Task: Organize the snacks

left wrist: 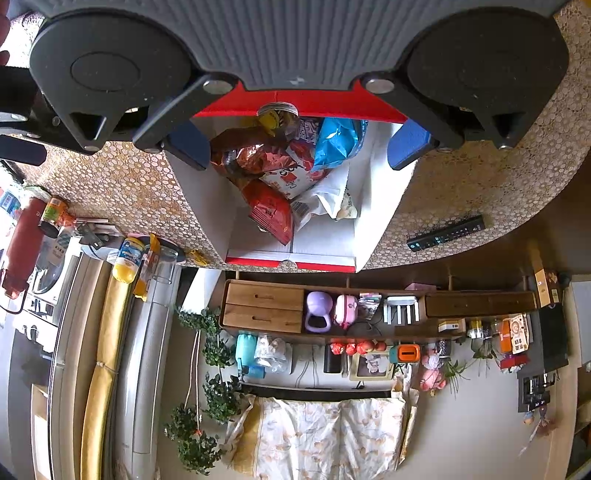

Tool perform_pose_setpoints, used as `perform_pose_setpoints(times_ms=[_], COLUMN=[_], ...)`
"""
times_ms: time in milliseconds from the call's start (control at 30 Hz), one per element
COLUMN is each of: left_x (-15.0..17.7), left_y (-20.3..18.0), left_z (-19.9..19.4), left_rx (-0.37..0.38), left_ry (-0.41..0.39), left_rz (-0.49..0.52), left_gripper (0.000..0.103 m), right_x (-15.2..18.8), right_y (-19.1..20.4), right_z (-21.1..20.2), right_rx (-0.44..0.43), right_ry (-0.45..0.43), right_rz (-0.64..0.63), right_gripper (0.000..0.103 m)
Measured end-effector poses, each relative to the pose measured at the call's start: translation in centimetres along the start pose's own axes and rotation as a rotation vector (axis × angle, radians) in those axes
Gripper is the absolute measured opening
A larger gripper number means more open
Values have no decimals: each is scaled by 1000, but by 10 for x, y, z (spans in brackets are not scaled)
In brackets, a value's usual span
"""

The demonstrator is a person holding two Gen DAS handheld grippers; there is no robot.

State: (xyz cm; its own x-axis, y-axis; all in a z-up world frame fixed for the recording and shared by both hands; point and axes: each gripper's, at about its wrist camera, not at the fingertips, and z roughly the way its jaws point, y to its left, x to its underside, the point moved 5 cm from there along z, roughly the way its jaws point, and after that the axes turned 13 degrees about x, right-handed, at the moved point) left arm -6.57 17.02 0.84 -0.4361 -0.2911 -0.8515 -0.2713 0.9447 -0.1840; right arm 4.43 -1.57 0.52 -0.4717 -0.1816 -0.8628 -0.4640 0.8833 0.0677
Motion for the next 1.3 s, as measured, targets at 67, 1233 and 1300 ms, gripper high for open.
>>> perform_pose_setpoints(times_ms=[67, 1233, 1300], left_x=[0, -1, 0], left_y=[0, -1, 0], left_z=[-1, 1, 1], left_rx=[1, 0, 0], left_ry=[3, 5, 8], left_rz=[3, 6, 7], left_gripper=[103, 103, 103], right_x=[1, 0, 1], right_y=[0, 0, 0], right_z=[0, -1, -1], right_rx=[0, 3, 4], right_ry=[1, 6, 6], right_rz=[-1, 4, 5], right_gripper=[103, 103, 103])
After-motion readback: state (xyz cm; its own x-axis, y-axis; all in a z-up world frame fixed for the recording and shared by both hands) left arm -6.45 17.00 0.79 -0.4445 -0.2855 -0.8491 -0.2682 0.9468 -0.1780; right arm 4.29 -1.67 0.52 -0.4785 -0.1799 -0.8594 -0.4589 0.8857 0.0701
